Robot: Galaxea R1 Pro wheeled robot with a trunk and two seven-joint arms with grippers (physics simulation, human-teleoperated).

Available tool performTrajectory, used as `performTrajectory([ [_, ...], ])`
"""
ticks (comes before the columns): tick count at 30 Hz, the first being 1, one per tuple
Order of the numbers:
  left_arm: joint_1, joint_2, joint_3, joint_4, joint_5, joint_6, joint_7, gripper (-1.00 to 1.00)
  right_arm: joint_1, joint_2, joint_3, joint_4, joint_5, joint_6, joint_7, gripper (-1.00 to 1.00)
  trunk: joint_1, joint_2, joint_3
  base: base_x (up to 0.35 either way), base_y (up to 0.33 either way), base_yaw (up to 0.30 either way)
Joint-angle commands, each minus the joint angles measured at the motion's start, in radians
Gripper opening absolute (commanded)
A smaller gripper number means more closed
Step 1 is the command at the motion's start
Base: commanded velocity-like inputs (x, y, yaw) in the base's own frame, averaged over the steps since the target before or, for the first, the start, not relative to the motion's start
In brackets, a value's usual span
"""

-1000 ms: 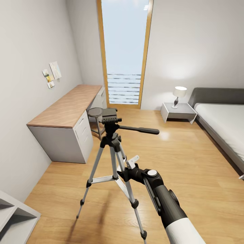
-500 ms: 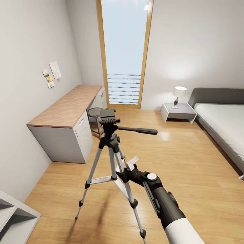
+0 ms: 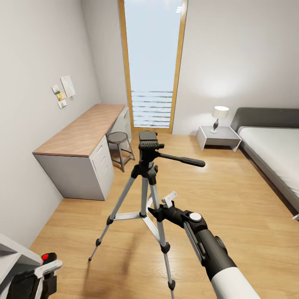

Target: Attach the digital camera to the camera tripod in the bedroom.

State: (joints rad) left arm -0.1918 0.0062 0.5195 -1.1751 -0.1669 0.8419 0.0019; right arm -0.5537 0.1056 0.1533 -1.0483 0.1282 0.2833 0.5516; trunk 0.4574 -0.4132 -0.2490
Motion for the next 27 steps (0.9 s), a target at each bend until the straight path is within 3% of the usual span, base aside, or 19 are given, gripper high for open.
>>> performTrajectory([
  [1, -0.001, 0.0, -0.02, -0.063, -0.012, 0.049, -0.016, -1.0, 0.0, 0.0, -0.001, 0.045, 0.014, 0.01, 0.009, -1.0, 0.001, -0.002, -0.002, 0.0, 0.0, 0.0],
  [3, -0.003, 0.0, -0.069, -0.192, -0.002, 0.13, -0.051, -1.0, 0.0, -0.001, -0.001, 0.045, 0.013, 0.01, 0.008, -1.0, 0.001, -0.002, -0.002, 0.0, 0.0, 0.0],
  [6, -0.032, -0.001, -0.116, -0.272, 0.008, 0.178, -0.075, -1.0, 0.0, -0.001, -0.001, 0.046, 0.014, 0.011, 0.007, -1.0, 0.001, -0.002, -0.002, 0.0, 0.0, 0.0],
  [7, -0.14, -0.005, -0.138, -0.304, 0.015, 0.198, -0.084, -1.0, 0.0, -0.001, 0.0, 0.047, 0.015, 0.012, 0.005, -1.0, 0.001, -0.002, -0.002, 0.0, 0.0, 0.0],
  [9, -0.27, -0.01, -0.148, -0.301, 0.018, 0.205, -0.088, -1.0, 0.0, -0.002, 0.0, 0.047, 0.017, 0.012, 0.004, -1.0, 0.001, -0.002, -0.002, 0.0, 0.0, 0.0],
  [12, -0.376, -0.015, -0.151, -0.261, 0.018, 0.205, -0.09, -1.0, 0.0, -0.002, 0.0, 0.047, 0.022, 0.013, 0.003, -1.0, 0.001, -0.002, -0.002, 0.0, 0.0, 0.0],
  [13, -0.451, -0.017, -0.152, -0.22, 0.019, 0.205, -0.091, -1.0, 0.0, -0.003, 0.0, 0.046, 0.028, 0.013, 0.002, -1.0, 0.001, -0.002, -0.002, 0.0, 0.0, 0.0],
  [15, -0.526, -0.019, -0.153, -0.17, 0.019, 0.205, -0.092, -1.0, 0.0, -0.003, 0.0, 0.046, 0.036, 0.013, 0.002, -1.0, 0.001, -0.002, -0.002, 0.0, 0.0, 0.0],
  [17, -0.763, -0.02, -0.154, 0.035, 0.024, 0.205, -0.094, -1.0, 0.0, -0.003, 0.0, 0.045, 0.069, 0.014, 0.0, -1.0, 0.001, -0.002, -0.002, 0.0, 0.0, 0.0],
  [19, -0.855, -0.019, -0.155, 0.126, 0.024, 0.205, -0.093, -1.0, 0.0, -0.003, 0.0, 0.045, 0.083, 0.014, 0.0, -1.0, 0.001, -0.002, -0.002, 0.0, 0.0, 0.0],
  [20, -0.95, -0.016, -0.155, 0.216, 0.023, 0.205, -0.092, -1.0, 0.0, -0.003, 0.0, 0.045, 0.097, 0.015, -0.001, -1.0, 0.001, -0.002, -0.002, 0.0, 0.0, 0.0],
  [23, -1.082, -0.014, -0.156, 0.335, 0.023, 0.205, -0.092, -1.0, 0.0, -0.003, 0.0, 0.043, 0.112, 0.016, -0.001, -1.0, 0.001, -0.002, -0.002, 0.0, 0.0, 0.0],
  [24, -1.157, -0.013, -0.155, 0.399, 0.024, 0.205, -0.092, -1.0, 0.0, -0.003, 0.0, 0.042, 0.118, 0.017, -0.001, -1.0, 0.001, -0.002, -0.002, 0.0, 0.0, 0.0],
  [26, -1.222, -0.013, -0.155, 0.449, 0.025, 0.205, -0.092, -1.0, 0.0, -0.003, 0.0, 0.041, 0.121, 0.019, -0.001, -1.0, 0.001, -0.002, -0.002, 0.0, 0.0, 0.0],
  [27, -1.28, -0.015, -0.154, 0.489, 0.026, 0.205, -0.092, -1.0, 0.0, -0.003, 0.0, 0.04, 0.124, 0.021, -0.001, -1.0, 0.001, -0.002, -0.002, 0.0, 0.0, 0.0],
])
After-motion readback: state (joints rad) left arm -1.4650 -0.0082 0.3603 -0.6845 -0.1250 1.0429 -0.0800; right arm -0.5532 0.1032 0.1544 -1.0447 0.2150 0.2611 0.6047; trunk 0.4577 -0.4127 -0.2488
